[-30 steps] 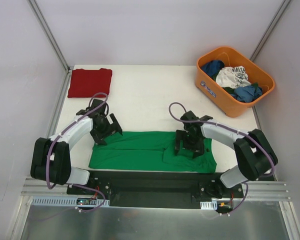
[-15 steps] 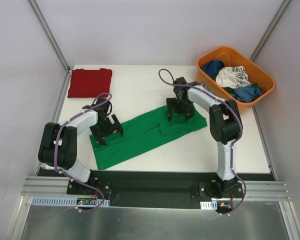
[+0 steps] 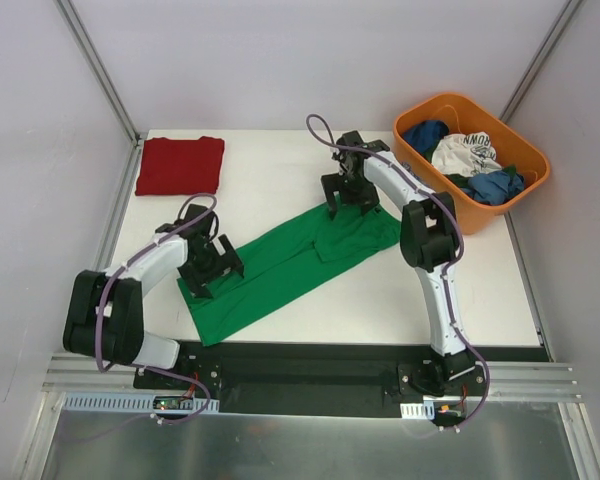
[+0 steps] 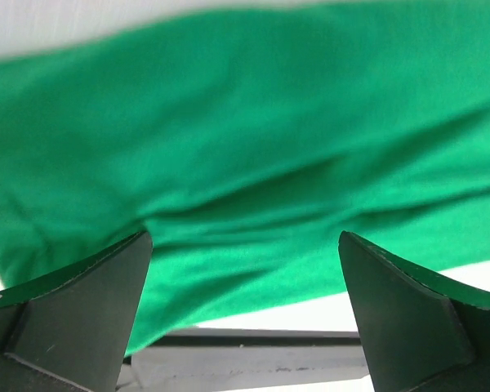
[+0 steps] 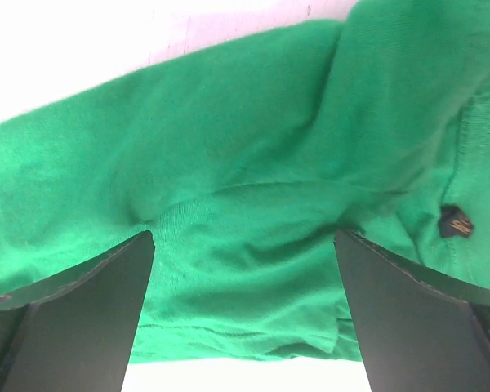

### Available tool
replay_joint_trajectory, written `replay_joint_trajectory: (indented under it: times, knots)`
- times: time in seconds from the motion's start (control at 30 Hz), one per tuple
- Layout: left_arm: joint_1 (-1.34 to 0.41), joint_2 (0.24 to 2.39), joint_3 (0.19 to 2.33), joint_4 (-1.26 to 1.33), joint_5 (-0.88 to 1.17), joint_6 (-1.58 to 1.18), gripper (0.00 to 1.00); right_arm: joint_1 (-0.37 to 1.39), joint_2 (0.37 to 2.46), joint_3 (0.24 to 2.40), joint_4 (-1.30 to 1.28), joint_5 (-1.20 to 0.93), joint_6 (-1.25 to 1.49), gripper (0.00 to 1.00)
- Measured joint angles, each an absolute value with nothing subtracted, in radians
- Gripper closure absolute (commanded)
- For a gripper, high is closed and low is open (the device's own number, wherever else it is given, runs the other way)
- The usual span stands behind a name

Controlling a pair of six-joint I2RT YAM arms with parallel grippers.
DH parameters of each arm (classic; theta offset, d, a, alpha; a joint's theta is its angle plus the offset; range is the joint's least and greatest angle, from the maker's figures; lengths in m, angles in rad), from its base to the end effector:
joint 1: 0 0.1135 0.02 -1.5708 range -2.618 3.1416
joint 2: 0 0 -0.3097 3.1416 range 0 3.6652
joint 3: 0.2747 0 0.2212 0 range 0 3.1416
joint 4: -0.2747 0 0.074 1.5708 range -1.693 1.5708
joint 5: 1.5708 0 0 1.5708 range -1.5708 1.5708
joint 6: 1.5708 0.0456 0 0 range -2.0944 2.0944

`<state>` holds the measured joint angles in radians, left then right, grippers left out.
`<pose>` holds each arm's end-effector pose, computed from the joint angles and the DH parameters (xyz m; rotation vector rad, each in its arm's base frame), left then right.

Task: Fold and stack the t-shirts
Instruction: Rotate the tshirt 90 degrees

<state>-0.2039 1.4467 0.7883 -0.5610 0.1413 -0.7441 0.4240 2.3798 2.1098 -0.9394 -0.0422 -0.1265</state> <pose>0.2218 -0.0524 0.2261 -0.7296 2.7701 -0.4125 0.4618 0.2106 0.2165 -0.7679 2.6795 0.1336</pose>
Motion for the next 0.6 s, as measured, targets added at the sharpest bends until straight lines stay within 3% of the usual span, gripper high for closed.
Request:
replay_joint_trajectory:
  times: [0.13,0.33,0.47,0.6]
  knots:
    - [-0.217,1.328,0.775,-0.588,0.144,-0.746,0.01,0.421,2.320,2.065,-0.932,-0.042,-0.132,0.03]
    - [-0.244,1.140,0.793,-0.595,0.153,-0.728,0.01,0.418,1.994,1.720,-0.858,-0.128,-0.054,0.03]
    - [-0.264,1.123,0.792,-0.597,0.196,-0.698,0.01,0.422,1.795,1.487,-0.788,-0.223,0.042,0.03]
    - [-0.316,1.194,0.771,-0.572,0.267,-0.688,0.01,0.426,1.797,1.400,-0.739,-0.282,0.106,0.03]
